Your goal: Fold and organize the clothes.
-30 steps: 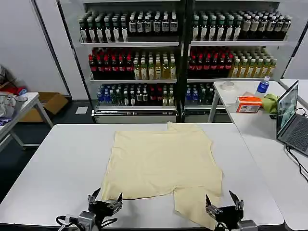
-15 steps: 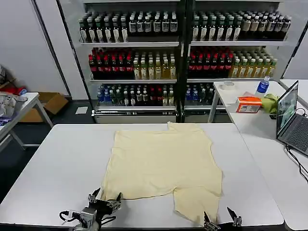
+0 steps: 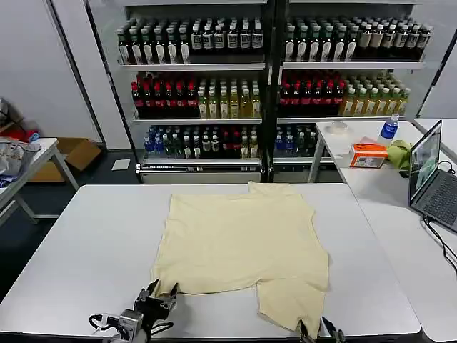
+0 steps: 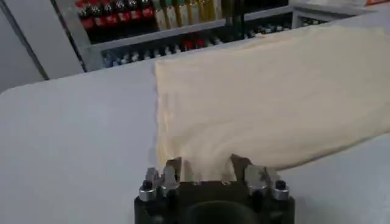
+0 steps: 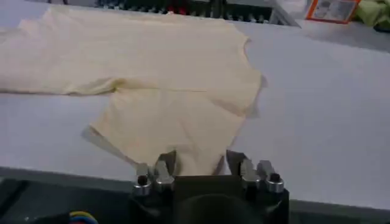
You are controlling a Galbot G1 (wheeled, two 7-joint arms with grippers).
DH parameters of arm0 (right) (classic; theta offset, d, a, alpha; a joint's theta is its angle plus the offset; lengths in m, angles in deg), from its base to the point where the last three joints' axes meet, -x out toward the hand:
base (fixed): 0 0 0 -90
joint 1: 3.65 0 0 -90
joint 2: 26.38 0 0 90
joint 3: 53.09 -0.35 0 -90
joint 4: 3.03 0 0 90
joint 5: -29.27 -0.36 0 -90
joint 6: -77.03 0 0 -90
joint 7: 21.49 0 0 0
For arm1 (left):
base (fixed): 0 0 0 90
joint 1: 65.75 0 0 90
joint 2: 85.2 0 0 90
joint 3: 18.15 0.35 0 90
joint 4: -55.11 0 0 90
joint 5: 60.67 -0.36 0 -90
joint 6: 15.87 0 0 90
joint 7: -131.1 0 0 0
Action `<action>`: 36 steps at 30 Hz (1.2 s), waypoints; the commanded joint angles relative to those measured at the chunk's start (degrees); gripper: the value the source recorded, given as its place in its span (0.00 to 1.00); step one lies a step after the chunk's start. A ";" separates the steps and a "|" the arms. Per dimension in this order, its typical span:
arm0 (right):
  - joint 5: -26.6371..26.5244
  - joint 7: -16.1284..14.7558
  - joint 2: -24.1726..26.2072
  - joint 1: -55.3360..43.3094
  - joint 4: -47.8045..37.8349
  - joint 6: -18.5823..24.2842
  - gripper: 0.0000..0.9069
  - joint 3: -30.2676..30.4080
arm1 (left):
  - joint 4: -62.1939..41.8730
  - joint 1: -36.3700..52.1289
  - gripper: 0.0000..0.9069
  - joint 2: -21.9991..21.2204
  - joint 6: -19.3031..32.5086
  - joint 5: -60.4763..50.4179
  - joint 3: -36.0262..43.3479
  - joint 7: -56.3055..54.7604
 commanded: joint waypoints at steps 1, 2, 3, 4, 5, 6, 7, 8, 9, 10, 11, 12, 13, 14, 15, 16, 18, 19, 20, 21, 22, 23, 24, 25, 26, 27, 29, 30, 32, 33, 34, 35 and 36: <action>-0.61 0.01 0.03 0.29 -0.91 -0.28 0.00 1.61 | 0.73 -0.17 0.01 -0.35 -0.14 5.18 0.00 0.98; -0.64 0.01 0.12 0.23 -0.75 -0.24 0.00 1.61 | 0.89 -0.13 0.02 -0.40 -0.05 5.66 -0.06 0.98; -0.70 0.00 0.17 0.16 -0.68 -0.18 0.00 1.57 | 1.10 -0.10 0.02 -0.47 -0.01 5.93 -0.13 1.00; -0.74 0.00 0.16 0.06 -0.67 -0.13 0.00 1.49 | 1.24 -0.07 0.01 -0.50 0.04 6.46 -0.22 1.01; -0.76 0.00 0.13 -0.06 -0.72 -0.02 0.00 1.44 | 1.39 -0.07 0.01 -0.53 0.08 6.95 -0.34 1.03; -0.80 -0.03 0.03 -0.11 -0.72 0.05 0.00 1.39 | 1.50 -0.10 0.01 -0.59 0.10 7.45 -0.50 1.04; -0.84 -0.03 -0.07 -0.13 -0.69 0.10 0.00 1.37 | 1.64 -0.15 0.02 -0.62 0.18 7.90 -0.63 1.06; -0.86 -0.02 -0.21 -0.09 -0.59 0.25 0.00 1.39 | 1.91 -0.24 0.01 -0.67 0.34 8.17 -0.88 1.08; -0.87 -0.07 -0.32 -0.05 -0.45 0.57 0.00 1.38 | 2.09 -0.28 0.01 -0.67 0.40 8.55 -1.07 1.08; -0.88 -0.05 -0.41 0.16 -0.03 1.23 0.00 1.39 | 2.48 -0.44 0.01 -0.69 0.64 8.81 -1.27 1.07; -0.95 0.01 -0.48 0.47 0.70 2.16 0.00 1.29 | 3.39 -0.76 0.02 -0.62 0.86 9.15 -1.54 1.09; -0.97 0.01 -0.48 0.64 1.12 2.53 0.00 1.17 | 3.54 -0.81 0.02 -0.62 0.90 9.28 -1.71 1.13; -0.96 -0.01 -0.43 1.00 1.96 3.31 0.00 0.94 | 4.83 -1.22 0.01 -0.50 1.05 9.63 -1.92 1.17; -0.97 -0.04 -0.34 1.42 3.12 4.12 0.00 0.58 | 6.42 -1.70 0.02 -0.48 1.20 9.94 -2.38 1.24; -1.08 -0.12 -0.20 2.01 4.17 4.52 0.00 0.26 | 7.22 -1.91 0.02 -0.47 1.27 10.07 -2.56 1.24; -1.22 -0.16 0.06 2.93 5.86 5.18 0.00 -0.59 | 8.58 -2.46 0.02 -0.50 1.38 10.27 -3.02 1.22; -1.22 -0.35 0.52 4.35 8.11 5.89 0.00 -1.76 | 10.06 -3.40 0.02 -0.60 1.52 10.33 -3.73 1.20; -1.26 -0.39 0.89 5.49 9.64 6.61 0.00 -2.67 | 11.35 -4.52 0.01 -0.60 1.83 10.33 -4.21 1.20; -1.30 -0.39 1.02 6.07 10.45 6.74 0.00 -3.01 | 11.83 -4.93 0.02 -0.58 1.94 10.35 -4.51 1.20; -1.34 -0.41 1.27 6.79 11.43 6.93 0.00 -3.73 | 12.78 -5.64 0.02 -0.52 2.03 10.35 -4.96 1.20; -1.40 -0.44 1.57 7.56 12.57 7.14 0.00 -4.53 | 13.30 -6.37 0.02 -0.36 2.07 10.45 -5.50 1.18; -1.45 -0.44 1.64 7.85 13.06 7.18 0.00 -4.91 | 13.90 -6.74 0.02 -0.33 2.06 10.54 -6.03 1.14; -1.70 -0.43 1.77 8.23 13.86 7.19 0.00 -5.55 | 14.52 -7.07 0.02 -0.22 2.06 10.93 -6.64 1.11; -2.03 -0.41 2.08 8.52 14.73 7.16 0.00 -6.46 | 15.59 -7.64 0.02 -0.30 1.95 11.41 -7.26 1.04; -2.41 -0.40 2.08 8.65 15.12 7.27 0.00 -7.10 | 16.03 -7.97 0.02 -0.19 1.85 11.77 -7.63 1.03; -2.81 -0.36 2.20 8.58 15.58 7.22 0.00 -7.51 | 16.31 -8.32 0.01 -0.21 1.87 11.83 -7.99 1.05; -3.52 -0.35 2.23 8.50 16.18 7.15 0.00 -8.51 | 17.12 -9.31 0.02 -0.05 1.88 12.33 -8.74 1.03; -4.05 -0.31 2.28 8.39 16.43 7.12 0.00 -9.12 | 17.61 -9.79 0.02 0.04 1.90 12.59 -9.23 1.02; -4.97 -0.24 2.31 8.09 16.73 7.13 0.00 -10.05 | 18.22 -10.23 0.01 0.46 1.92 13.06 -10.06 1.01; -5.46 -0.22 2.35 7.69 16.77 7.11 0.00 -10.40 | 18.24 -10.19 0.02 0.63 1.95 13.38 -10.35 1.00; -6.12 -0.18 2.34 6.92 16.67 7.02 0.00 -10.71 | 18.14 -9.77 0.02 1.11 2.00 13.88 -10.82 1.03; -6.29 -0.18 2.35 6.53 16.51 6.92 0.00 -10.80 | 18.02 -9.62 0.02 1.42 2.03 14.09 -10.91 1.02; -6.56 -0.17 2.41 5.74 16.18 6.92 0.00 -10.80 | 17.75 -8.87 0.01 1.69 2.05 14.39 -11.18 1.05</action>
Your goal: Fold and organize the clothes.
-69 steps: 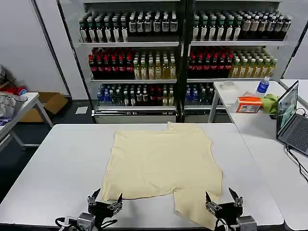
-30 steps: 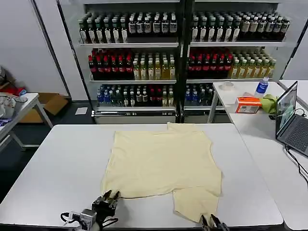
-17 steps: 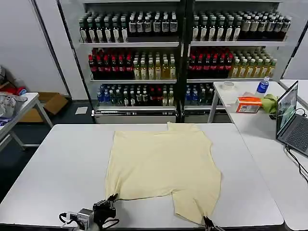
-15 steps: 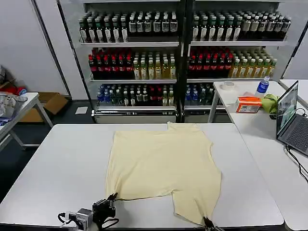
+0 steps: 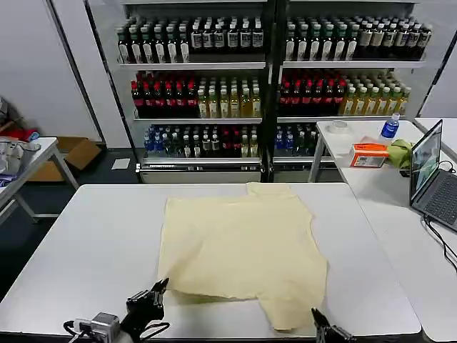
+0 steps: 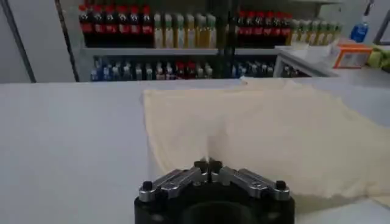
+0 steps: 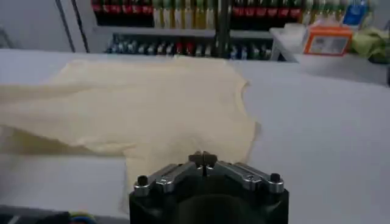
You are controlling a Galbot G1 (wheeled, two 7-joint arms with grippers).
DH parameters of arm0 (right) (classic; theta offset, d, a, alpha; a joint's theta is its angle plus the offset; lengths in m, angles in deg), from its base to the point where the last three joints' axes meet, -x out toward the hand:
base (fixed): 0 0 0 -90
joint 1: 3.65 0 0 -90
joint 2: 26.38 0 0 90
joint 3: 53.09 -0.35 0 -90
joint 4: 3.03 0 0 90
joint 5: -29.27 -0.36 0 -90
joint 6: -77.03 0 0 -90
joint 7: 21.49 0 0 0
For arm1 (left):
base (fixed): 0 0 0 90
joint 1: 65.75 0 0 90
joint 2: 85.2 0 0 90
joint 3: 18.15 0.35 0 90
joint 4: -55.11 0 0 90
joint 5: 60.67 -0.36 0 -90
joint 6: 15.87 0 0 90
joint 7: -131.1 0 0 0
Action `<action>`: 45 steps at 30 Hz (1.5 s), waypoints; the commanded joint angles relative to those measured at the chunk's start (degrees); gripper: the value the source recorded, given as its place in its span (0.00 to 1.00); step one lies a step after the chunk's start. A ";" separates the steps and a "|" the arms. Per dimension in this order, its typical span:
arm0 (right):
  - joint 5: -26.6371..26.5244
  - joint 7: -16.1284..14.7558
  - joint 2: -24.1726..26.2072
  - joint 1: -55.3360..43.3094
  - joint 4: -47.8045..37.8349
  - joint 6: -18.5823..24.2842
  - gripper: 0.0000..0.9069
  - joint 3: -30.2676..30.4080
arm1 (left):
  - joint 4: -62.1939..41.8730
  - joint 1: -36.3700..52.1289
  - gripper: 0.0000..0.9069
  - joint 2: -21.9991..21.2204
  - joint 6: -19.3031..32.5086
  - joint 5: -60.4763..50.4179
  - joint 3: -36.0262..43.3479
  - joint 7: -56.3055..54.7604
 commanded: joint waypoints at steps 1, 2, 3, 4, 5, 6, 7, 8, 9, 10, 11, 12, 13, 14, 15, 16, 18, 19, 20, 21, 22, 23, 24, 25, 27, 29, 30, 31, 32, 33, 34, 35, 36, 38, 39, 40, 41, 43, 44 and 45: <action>-2.28 0.05 0.29 -1.43 2.53 0.84 0.00 -2.94 | 3.26 -0.75 0.01 2.01 0.33 2.87 -3.86 0.05; -2.62 0.13 0.37 -2.50 2.07 0.65 0.00 -2.72 | 2.55 0.04 0.02 2.38 0.38 2.92 -3.89 0.04; -2.79 0.18 0.41 -3.77 1.66 0.44 0.00 -2.65 | 2.04 0.64 0.01 2.71 0.38 2.93 -3.90 0.06; -3.68 0.25 0.68 -5.44 0.92 -0.06 0.00 -2.57 | 1.26 1.61 0.01 3.39 0.48 2.85 -3.83 0.15; -4.81 0.39 1.04 -6.68 0.42 -0.27 0.00 -2.50 | 0.60 2.14 0.02 3.54 0.52 2.75 -3.71 0.17; -5.26 0.51 1.28 -7.36 0.00 -0.43 0.00 -2.49 | 0.19 2.53 0.01 4.14 0.49 2.31 -3.65 0.22; -6.06 0.59 1.98 -9.27 -0.84 -0.72 0.00 -2.46 | -1.30 3.21 0.02 4.84 0.22 0.24 -3.24 0.44; -6.26 0.59 2.56 -10.18 -1.54 -0.74 0.00 -2.43 | -2.21 3.57 0.01 5.42 0.18 -2.43 -2.66 0.76; -6.34 0.57 2.85 -10.48 -1.67 -0.73 0.00 -2.42 | -3.28 3.69 0.01 5.87 0.27 -3.74 -2.47 0.87; -6.88 0.44 4.06 -11.72 -2.69 -0.50 0.00 -2.37 | -5.05 4.03 0.01 6.54 0.31 -4.68 -1.80 1.07; -7.22 0.46 5.12 -12.65 -3.45 -0.47 0.00 -2.37 | -5.71 4.14 0.02 6.97 0.26 -4.88 -1.51 1.19; -7.63 0.48 5.84 -13.96 -4.12 -0.45 0.00 -2.40 | -6.11 4.20 0.01 7.32 0.26 -5.08 -1.19 1.36; -8.28 0.46 6.58 -15.12 -4.76 -0.48 0.00 -2.44 | -6.47 4.42 0.01 7.53 0.28 -5.37 -0.89 1.59; -8.75 0.45 6.96 -15.81 -5.11 -0.50 0.00 -2.39 | -6.64 4.63 0.01 7.66 0.33 -5.62 -0.71 1.68; -9.49 0.45 8.02 -17.97 -5.90 -0.74 0.00 -2.13 | -6.80 4.90 0.01 7.74 0.33 -5.69 -0.43 1.74; -9.94 0.45 8.71 -19.30 -6.79 -0.89 0.00 -1.64 | -7.02 5.27 0.01 7.81 0.34 -5.75 -0.17 1.79; -10.51 0.46 10.08 -21.58 -8.22 -1.10 0.00 -0.68 | -7.38 5.95 0.01 7.94 0.36 -6.20 0.58 1.78; -10.89 0.47 10.76 -22.74 -8.86 -1.21 0.00 -0.15 | -7.67 6.30 0.01 8.09 0.40 -6.49 0.83 1.76; -11.28 0.46 11.11 -23.32 -9.22 -1.32 0.00 0.02 | -7.86 6.60 0.01 8.28 0.48 -6.60 1.03 1.72; -11.93 0.51 11.88 -24.75 -10.05 -1.50 0.00 0.87 | -8.16 6.79 0.01 8.48 0.52 -6.60 1.16 1.69; -12.18 0.56 12.13 -25.37 -10.42 -1.54 0.00 1.31 | -8.47 7.10 0.01 8.78 0.59 -6.54 1.28 1.64; -12.55 0.61 12.69 -27.20 -11.20 -1.67 0.00 1.89 | -8.71 7.42 0.01 9.06 0.68 -6.47 1.33 1.61; -12.89 0.61 13.05 -28.21 -12.04 -1.77 0.00 2.62 | -8.96 7.80 0.01 9.41 0.76 -6.37 1.39 1.61; -13.08 0.62 13.20 -29.35 -12.67 -1.97 0.00 3.18 | -9.23 8.13 0.01 9.66 0.77 -6.24 1.46 1.60; -13.34 0.59 13.75 -31.90 -13.98 -2.32 0.00 4.26 | -9.96 8.82 0.01 10.48 0.84 -6.31 1.77 1.66; -13.56 0.56 14.17 -33.79 -15.43 -2.57 0.00 5.14 | -10.85 9.61 0.01 11.36 0.83 -6.54 2.31 1.67; -13.65 0.53 14.48 -34.68 -16.25 -2.70 0.00 5.85 | -11.29 10.02 0.01 11.74 0.87 -6.81 2.58 1.69; -13.72 0.50 14.77 -35.47 -16.84 -2.86 0.00 6.47 | -11.64 10.55 0.01 12.17 1.08 -7.67 3.05 1.74; -13.82 0.49 15.00 -36.47 -17.59 -2.98 0.00 6.88 | -12.06 10.96 0.01 12.50 1.42 -8.44 3.29 1.77; -13.91 0.47 15.18 -37.27 -18.20 -3.11 0.00 7.44 | -12.32 11.35 0.01 12.86 1.71 -9.09 3.62 1.83; -13.95 0.50 15.35 -37.92 -18.56 -3.20 0.00 7.91 | -12.43 11.84 0.01 13.24 1.81 -9.54 3.85 1.88; -13.93 0.49 15.45 -39.20 -19.52 -3.29 0.00 8.38 | -12.61 12.30 0.01 13.60 1.88 -9.96 4.14 1.90; -13.93 0.49 15.50 -39.73 -19.83 -3.38 0.00 8.72 | -12.82 12.93 0.01 13.99 1.99 -10.19 4.43 1.89; -13.95 0.49 15.62 -41.76 -20.99 -3.78 0.00 9.70 | -13.33 14.11 0.01 14.60 2.50 -11.01 4.85 1.86; -13.95 0.48 15.65 -42.43 -21.39 -3.97 0.00 10.17 | -13.77 14.71 0.01 14.94 2.82 -11.33 5.14 1.85; -13.93 0.46 15.67 -43.07 -21.81 -4.08 0.00 10.60 | -14.02 15.32 0.01 15.49 3.20 -11.63 5.47 1.84; -13.90 0.46 15.69 -43.71 -22.13 -4.24 0.00 10.91 | -14.49 16.10 0.01 15.81 3.43 -11.94 5.73 1.82; -13.85 0.39 15.73 -44.79 -22.84 -4.49 0.00 11.72 | -15.30 17.31 0.01 16.58 4.00 -12.85 6.49 1.82; -13.85 0.37 15.73 -45.20 -23.20 -4.56 0.00 12.01 | -15.66 17.98 0.01 17.02 4.44 -13.23 7.00 1.85; -13.75 0.32 15.71 -46.18 -23.94 -4.80 0.00 12.81 | -16.43 18.62 0.01 17.60 4.54 -14.04 7.76 1.87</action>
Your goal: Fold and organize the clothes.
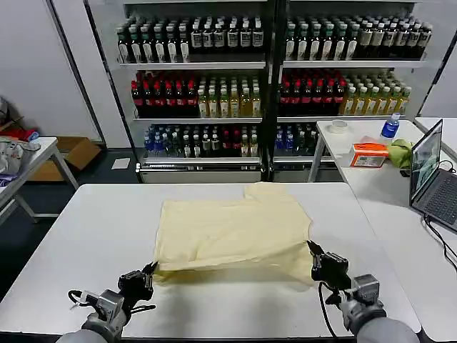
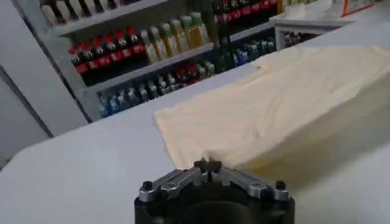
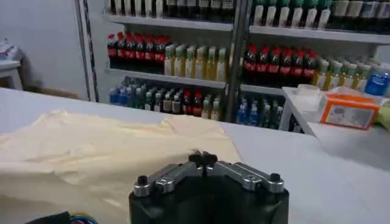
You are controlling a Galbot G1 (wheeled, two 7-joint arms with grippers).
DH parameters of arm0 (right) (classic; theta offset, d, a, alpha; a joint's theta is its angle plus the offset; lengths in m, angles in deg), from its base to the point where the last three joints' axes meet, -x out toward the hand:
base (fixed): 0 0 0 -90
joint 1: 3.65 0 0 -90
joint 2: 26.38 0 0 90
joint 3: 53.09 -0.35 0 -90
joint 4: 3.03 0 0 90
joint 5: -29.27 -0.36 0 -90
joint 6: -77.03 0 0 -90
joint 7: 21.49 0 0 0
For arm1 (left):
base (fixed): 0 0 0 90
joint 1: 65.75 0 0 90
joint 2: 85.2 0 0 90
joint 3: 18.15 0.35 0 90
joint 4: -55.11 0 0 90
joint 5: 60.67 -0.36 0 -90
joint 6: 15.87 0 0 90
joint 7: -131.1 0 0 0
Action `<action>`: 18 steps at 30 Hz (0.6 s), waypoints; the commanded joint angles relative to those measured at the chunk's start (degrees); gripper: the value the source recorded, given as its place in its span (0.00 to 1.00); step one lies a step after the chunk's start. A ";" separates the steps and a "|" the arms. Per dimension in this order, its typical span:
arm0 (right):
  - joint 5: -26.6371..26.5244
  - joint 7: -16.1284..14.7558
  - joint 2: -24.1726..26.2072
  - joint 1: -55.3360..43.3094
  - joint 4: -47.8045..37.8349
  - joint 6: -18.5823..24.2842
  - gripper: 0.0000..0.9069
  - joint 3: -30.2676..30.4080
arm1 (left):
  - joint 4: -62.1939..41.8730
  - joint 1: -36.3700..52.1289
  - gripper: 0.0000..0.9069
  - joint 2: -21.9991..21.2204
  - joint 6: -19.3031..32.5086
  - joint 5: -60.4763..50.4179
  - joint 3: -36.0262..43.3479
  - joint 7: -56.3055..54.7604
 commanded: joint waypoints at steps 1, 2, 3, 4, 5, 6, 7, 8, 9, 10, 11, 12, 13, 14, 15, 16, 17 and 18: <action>-0.55 -0.01 1.02 -7.61 -4.61 -0.59 0.00 3.83 | -4.59 6.53 0.01 4.22 2.13 -4.44 3.73 0.02; -0.39 -0.07 0.97 -8.43 -5.21 -0.76 0.00 4.55 | -5.21 7.38 0.01 4.50 2.33 -4.86 4.24 0.03; -0.08 -0.11 0.86 -9.16 -5.85 -0.96 0.00 5.14 | -6.08 8.11 0.01 4.75 2.58 -5.38 5.09 -0.01; 0.10 -0.17 0.77 -9.59 -6.27 -1.06 0.00 5.60 | -6.51 8.40 0.01 4.84 2.63 -5.72 5.55 -0.02; 0.46 -0.29 0.66 -10.20 -6.67 -1.34 0.00 6.08 | -7.63 9.16 0.01 4.92 2.87 -6.70 6.62 -0.04; 0.56 -0.35 0.61 -10.63 -6.92 -1.70 0.00 6.30 | -8.15 9.70 0.01 4.98 3.09 -7.26 7.22 -0.06; 0.61 -0.40 0.55 -11.10 -7.20 -1.93 0.00 6.64 | -8.65 10.11 0.01 5.01 3.18 -7.68 7.65 -0.05; 1.02 -0.47 0.51 -11.82 -7.78 -2.11 0.00 7.25 | -9.26 10.92 0.01 5.11 3.38 -8.05 8.14 -0.07; 1.39 -0.51 0.45 -12.33 -8.15 -2.13 0.00 7.54 | -9.91 11.40 0.01 5.18 3.47 -8.26 8.52 -0.09; 1.56 -0.52 0.43 -12.63 -8.62 -2.18 0.00 7.81 | -10.10 11.76 0.01 5.21 3.55 -8.37 8.77 -0.09; 1.93 -0.53 0.31 -13.44 -9.19 -2.33 0.00 8.25 | -10.76 12.70 0.01 5.34 3.66 -8.52 9.27 -0.08; 2.31 -0.53 0.18 -13.76 -9.67 -2.36 0.00 8.53 | -10.98 13.22 0.01 5.40 3.71 -8.65 9.86 -0.09; 2.71 -0.55 0.07 -14.01 -9.96 -2.35 0.00 8.72 | -11.34 13.55 0.01 5.46 3.76 -8.73 10.07 -0.08; 3.16 -0.57 -0.12 -14.48 -10.37 -2.36 0.00 9.08 | -11.81 14.16 0.01 5.52 3.84 -9.02 10.90 -0.15; 4.26 -0.67 -0.40 -14.98 -11.33 -2.37 0.00 9.49 | -12.12 14.57 0.02 5.49 3.87 -9.03 11.32 -0.33; 4.78 -0.75 -0.58 -15.28 -11.82 -2.31 0.00 9.73 | -12.29 14.86 0.03 5.46 3.88 -9.07 11.72 -0.39; 5.62 -0.86 -0.92 -15.88 -12.60 -2.21 0.00 10.17 | -12.89 15.34 0.03 5.28 3.89 -9.41 12.41 -0.64; 5.86 -0.85 -1.22 -16.42 -13.16 -2.21 0.00 10.47 | -13.25 15.79 0.04 5.09 3.85 -9.47 12.79 -0.89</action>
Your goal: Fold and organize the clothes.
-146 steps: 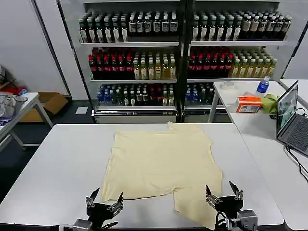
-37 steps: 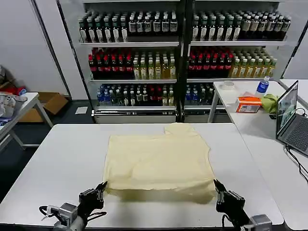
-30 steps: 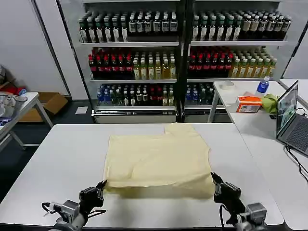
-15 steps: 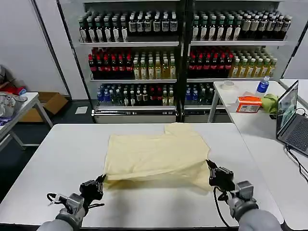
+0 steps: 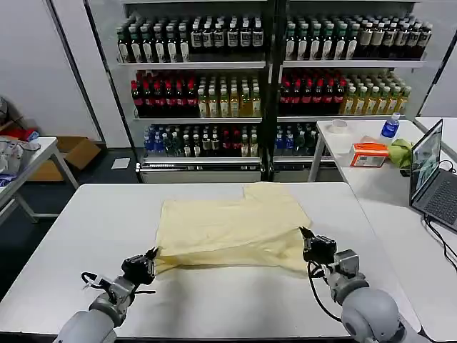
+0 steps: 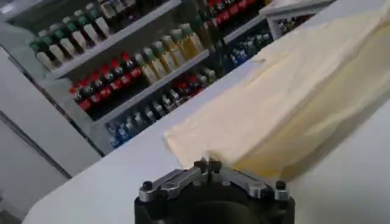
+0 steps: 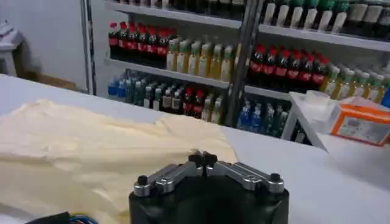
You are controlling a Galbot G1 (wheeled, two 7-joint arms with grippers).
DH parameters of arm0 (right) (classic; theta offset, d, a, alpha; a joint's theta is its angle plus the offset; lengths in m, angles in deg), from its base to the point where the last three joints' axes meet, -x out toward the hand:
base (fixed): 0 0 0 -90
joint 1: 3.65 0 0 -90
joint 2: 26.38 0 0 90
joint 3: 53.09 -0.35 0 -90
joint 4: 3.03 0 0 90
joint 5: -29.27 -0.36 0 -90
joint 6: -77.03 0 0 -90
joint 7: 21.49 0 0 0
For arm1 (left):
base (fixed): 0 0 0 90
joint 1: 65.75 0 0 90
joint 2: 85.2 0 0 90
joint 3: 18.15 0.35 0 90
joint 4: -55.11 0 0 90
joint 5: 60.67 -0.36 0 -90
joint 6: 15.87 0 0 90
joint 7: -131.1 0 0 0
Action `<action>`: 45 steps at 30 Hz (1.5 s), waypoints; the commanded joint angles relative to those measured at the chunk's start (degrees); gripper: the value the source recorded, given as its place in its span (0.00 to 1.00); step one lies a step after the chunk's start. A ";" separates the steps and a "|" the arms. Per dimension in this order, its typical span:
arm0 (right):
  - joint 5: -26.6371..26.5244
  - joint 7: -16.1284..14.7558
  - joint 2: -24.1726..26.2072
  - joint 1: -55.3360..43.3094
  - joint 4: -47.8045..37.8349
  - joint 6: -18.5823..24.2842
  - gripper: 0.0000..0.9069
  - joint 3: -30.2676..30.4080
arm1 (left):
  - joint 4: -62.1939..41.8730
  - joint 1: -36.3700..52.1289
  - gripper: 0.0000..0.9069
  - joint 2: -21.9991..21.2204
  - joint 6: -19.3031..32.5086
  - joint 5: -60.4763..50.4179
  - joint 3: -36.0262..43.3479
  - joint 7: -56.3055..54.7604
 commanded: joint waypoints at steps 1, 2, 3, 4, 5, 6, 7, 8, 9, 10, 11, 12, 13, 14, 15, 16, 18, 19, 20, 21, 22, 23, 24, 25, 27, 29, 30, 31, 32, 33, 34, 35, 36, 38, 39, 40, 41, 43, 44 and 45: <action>2.81 -0.03 -0.55 -4.97 -4.67 -0.35 0.00 2.99 | -5.26 6.22 0.04 0.42 0.49 -2.60 5.46 -0.86; 2.90 0.03 -0.99 -6.07 -5.67 -0.36 0.00 3.58 | -5.66 6.65 0.07 0.21 0.43 -2.58 5.63 -1.00; 3.02 0.02 -1.25 -7.05 -6.19 -0.36 0.00 4.16 | -5.98 6.98 0.08 0.05 0.41 -2.56 5.76 -1.05; 3.16 0.00 -1.42 -7.93 -6.67 -0.35 0.00 4.75 | -6.35 7.28 0.08 -0.02 0.41 -2.54 5.91 -1.07; 3.33 -0.01 -1.59 -8.68 -7.24 -0.35 0.00 5.28 | -6.49 7.48 0.11 -0.08 0.41 -2.50 6.05 -1.13; 3.45 -0.03 -1.72 -9.32 -7.62 -0.34 0.00 5.77 | -6.74 7.72 0.27 -0.12 0.44 -2.47 6.25 -1.17; 3.48 -0.02 -1.80 -9.74 -8.02 -0.34 0.00 6.07 | -6.83 7.95 0.46 -0.19 0.44 -2.43 6.44 -1.20; 3.61 -0.02 -2.00 -10.49 -8.59 -0.40 0.04 6.61 | -6.86 8.04 0.86 -0.23 0.45 -2.41 6.55 -1.20; 3.73 -0.01 -2.18 -10.83 -9.01 -0.50 0.31 6.98 | -6.89 8.11 1.00 -0.34 0.45 -2.41 6.65 -1.21; 3.92 0.01 -2.40 -11.09 -9.34 -0.66 0.90 7.26 | -6.91 8.15 1.00 -0.44 0.41 -2.36 6.69 -1.21; 4.29 0.00 -2.61 -11.25 -9.62 -0.95 1.00 7.47 | -6.93 8.16 1.00 -0.60 0.40 -2.31 6.71 -1.31; 4.52 -0.02 -2.81 -11.31 -9.79 -1.40 1.00 7.66 | -6.94 8.15 1.00 -0.73 0.43 -2.19 6.71 -1.46; 5.07 -0.17 -3.03 -11.32 -9.89 -1.76 1.00 7.82 | -6.93 8.12 1.00 -0.91 0.47 -2.13 6.66 -1.60; 5.58 -0.23 -3.22 -11.23 -9.95 -1.90 1.00 7.87 | -6.84 8.01 1.00 -1.07 0.55 -2.04 6.54 -1.82; 5.92 -0.20 -3.40 -11.02 -9.92 -1.75 1.00 7.86 | -6.66 7.75 1.00 -1.21 0.70 -1.87 6.42 -2.10; 6.10 -0.23 -3.48 -10.68 -9.77 -1.76 1.00 7.65 | -6.42 7.44 1.00 -1.38 0.79 -1.59 6.03 -2.52; 6.09 -0.36 -3.59 -9.53 -9.17 -1.44 1.00 6.87 | -5.74 6.34 1.00 -1.70 0.95 -1.10 4.58 -2.92; 6.10 -0.45 -3.50 -8.77 -8.74 -0.98 1.00 6.37 | -4.97 5.33 1.00 -1.94 1.04 -0.69 3.73 -3.09; 6.12 -0.49 -3.37 -7.83 -8.29 -0.33 1.00 5.93 | -4.24 4.26 1.00 -2.16 1.09 -0.38 2.71 -3.24; 6.10 -0.49 -3.27 -6.75 -7.52 0.18 1.00 5.13 | -3.42 3.02 1.00 -2.52 1.14 0.12 1.60 -3.37; 6.08 -0.55 -3.17 -4.98 -6.47 1.06 1.00 4.06 | -2.09 0.60 1.00 -2.95 1.21 0.35 -0.07 -3.52; 5.99 -0.57 -3.15 -4.16 -5.79 1.75 1.00 3.35 | -1.24 -0.39 1.00 -3.28 1.27 0.55 -0.31 -3.59; 5.92 -0.61 -3.15 -2.46 -4.88 2.48 1.00 2.66 | -0.33 -1.64 1.00 -3.73 1.34 0.74 -1.95 -3.67; 5.87 -0.60 -3.16 -0.72 -3.74 3.08 1.00 1.39 | 1.02 -3.81 1.00 -4.12 1.38 1.04 -3.08 -3.84; 5.84 -0.50 -3.18 1.28 -2.19 4.08 1.00 0.07 | 2.65 -6.20 1.00 -5.44 1.51 1.26 -4.14 -4.17; 5.67 -0.31 -3.17 3.22 -0.83 4.89 1.00 -1.42 | 2.99 -7.90 1.00 -6.60 2.02 0.90 -4.99 -4.84; 5.59 -0.19 -3.18 4.28 -0.28 5.30 1.00 -1.96 | 2.98 -8.32 1.00 -7.19 2.27 0.55 -5.19 -5.09; 5.49 0.06 -3.21 5.65 0.43 5.58 1.00 -2.93 | 3.20 -8.61 1.00 -7.73 2.10 0.65 -5.18 -5.19; 5.29 0.23 -3.26 6.53 0.79 5.68 1.00 -3.81 | 3.38 -8.67 1.00 -8.15 1.93 0.76 -5.18 -5.18; 5.08 0.36 -3.32 7.15 1.05 5.72 1.00 -4.50 | 3.48 -8.66 1.00 -8.55 1.76 0.84 -5.21 -5.19; 4.44 0.45 -3.41 8.79 1.36 5.84 1.00 -5.71 | 3.52 -8.65 1.00 -9.19 1.51 1.14 -5.26 -5.20; 3.97 0.45 -3.50 10.05 1.51 6.01 1.00 -6.74 | 3.46 -8.72 1.00 -9.49 1.45 1.37 -5.28 -5.25; 3.70 0.46 -3.59 10.78 1.55 6.06 1.00 -7.31 | 3.23 -8.79 1.00 -9.99 1.40 1.67 -5.29 -5.33; 2.92 0.49 -4.31 13.76 1.46 6.20 1.00 -9.59 | 2.37 -9.02 1.00 -11.05 1.33 3.17 -5.45 -5.72; 2.82 0.46 -4.52 14.40 1.43 6.30 1.00 -10.49 | 2.04 -9.06 1.00 -11.30 1.29 3.86 -5.50 -5.87; 2.70 0.38 -4.71 15.68 1.26 6.80 1.00 -11.43 | 1.40 -9.12 1.00 -11.83 1.25 4.71 -5.68 -6.29; 2.51 0.32 -4.74 16.37 1.06 7.01 1.00 -12.10 | 1.06 -9.11 1.00 -12.10 1.18 5.83 -5.77 -6.44; 2.21 0.25 -4.61 17.14 0.52 7.26 1.00 -12.76 | 0.31 -8.98 1.00 -12.29 0.99 6.90 -5.88 -6.68; 2.10 0.23 -4.55 17.22 0.22 7.30 1.00 -12.93 | -0.31 -8.86 1.00 -12.31 0.95 7.20 -5.92 -6.80; 1.99 0.22 -4.50 17.19 -0.01 7.29 1.00 -13.02 | -0.81 -8.70 1.00 -12.29 0.96 7.43 -5.96 -6.84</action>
